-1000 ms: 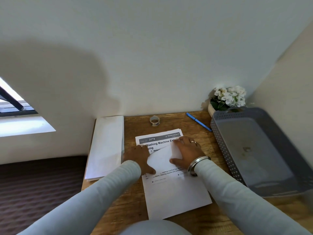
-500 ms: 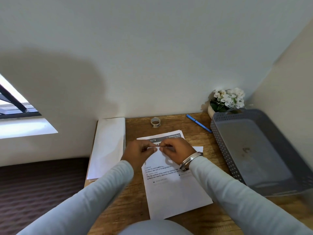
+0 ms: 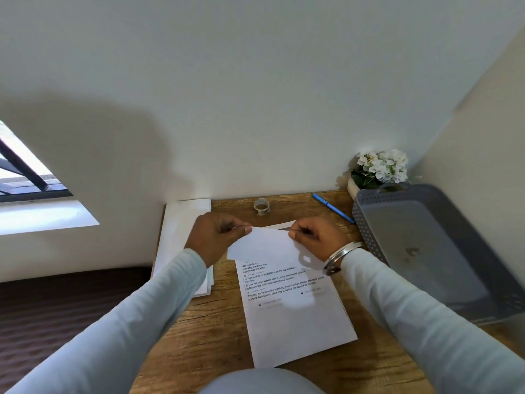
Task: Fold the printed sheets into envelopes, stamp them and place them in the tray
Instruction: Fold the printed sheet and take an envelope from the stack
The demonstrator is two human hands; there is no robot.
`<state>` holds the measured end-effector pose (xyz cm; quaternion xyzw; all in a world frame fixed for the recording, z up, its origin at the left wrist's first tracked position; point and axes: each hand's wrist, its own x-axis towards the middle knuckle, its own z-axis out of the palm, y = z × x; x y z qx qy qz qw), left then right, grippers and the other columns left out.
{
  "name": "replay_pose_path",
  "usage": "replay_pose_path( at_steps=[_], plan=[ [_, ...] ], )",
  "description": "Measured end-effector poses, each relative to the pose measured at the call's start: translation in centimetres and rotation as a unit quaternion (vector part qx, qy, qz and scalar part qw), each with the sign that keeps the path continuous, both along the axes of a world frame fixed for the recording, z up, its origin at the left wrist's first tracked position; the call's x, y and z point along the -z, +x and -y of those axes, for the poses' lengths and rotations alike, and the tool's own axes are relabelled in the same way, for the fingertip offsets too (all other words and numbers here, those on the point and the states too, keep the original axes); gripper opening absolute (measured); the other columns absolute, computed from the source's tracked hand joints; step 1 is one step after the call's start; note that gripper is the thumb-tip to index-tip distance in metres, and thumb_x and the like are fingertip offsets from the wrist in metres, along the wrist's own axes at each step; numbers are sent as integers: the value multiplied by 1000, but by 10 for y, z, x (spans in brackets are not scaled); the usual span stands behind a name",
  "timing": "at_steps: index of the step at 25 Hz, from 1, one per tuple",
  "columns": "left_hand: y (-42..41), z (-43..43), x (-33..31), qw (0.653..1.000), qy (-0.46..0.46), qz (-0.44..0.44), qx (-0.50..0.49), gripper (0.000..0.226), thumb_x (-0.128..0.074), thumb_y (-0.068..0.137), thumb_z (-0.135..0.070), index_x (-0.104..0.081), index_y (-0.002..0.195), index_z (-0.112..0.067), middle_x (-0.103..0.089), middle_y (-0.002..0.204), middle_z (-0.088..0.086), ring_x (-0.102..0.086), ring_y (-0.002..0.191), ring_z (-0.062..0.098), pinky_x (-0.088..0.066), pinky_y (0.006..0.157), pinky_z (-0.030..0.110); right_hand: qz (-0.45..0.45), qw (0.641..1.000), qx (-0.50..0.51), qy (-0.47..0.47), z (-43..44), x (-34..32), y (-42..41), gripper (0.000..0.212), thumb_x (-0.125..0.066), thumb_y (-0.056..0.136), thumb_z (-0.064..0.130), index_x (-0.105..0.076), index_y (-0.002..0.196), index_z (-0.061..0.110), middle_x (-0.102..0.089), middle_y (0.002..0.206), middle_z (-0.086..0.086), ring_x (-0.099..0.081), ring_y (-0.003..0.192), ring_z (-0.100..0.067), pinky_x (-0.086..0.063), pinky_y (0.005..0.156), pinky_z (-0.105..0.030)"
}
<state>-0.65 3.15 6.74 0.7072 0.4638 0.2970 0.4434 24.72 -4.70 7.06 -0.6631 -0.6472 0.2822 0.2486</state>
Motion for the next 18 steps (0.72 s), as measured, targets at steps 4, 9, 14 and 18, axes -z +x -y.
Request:
replay_pose_path(
  at_steps=[4,9,14,18],
  plan=[
    [-15,-4,6,1000,-5,-12,-27,9,-78,83,-32,-81,90,-27,-76,84,-16,-69,78,2,-57,74,23,-15,999,38,-16,8,2,26,22,-66,94,20,-65,73,27,-68,77,8,-63,75,-10,-49,72,-27],
    [-22,3,15,998,-13,-56,2,6,-73,89,-29,-78,89,-27,-75,88,-17,-67,81,4,-51,72,16,-188,967,171,10,8,1,32,7,-76,85,12,-73,80,10,-76,85,-6,-70,77,-14,-56,71,-27],
    [1,12,8,984,33,-123,128,7,-74,89,-28,-75,95,-30,-71,85,-17,-63,76,-3,-51,70,17,-241,959,136,62,-7,-11,10,9,-81,80,8,-74,82,3,-72,85,-20,-67,72,-19,-57,70,-33],
    [37,8,-11,993,16,-14,115,4,-77,87,-26,-78,86,-22,-74,82,-1,-67,71,16,-53,65,30,-273,954,99,74,-20,-17,-14,10,-80,81,8,-72,84,3,-72,80,-17,-66,71,-19,-56,67,-35]
  ],
)
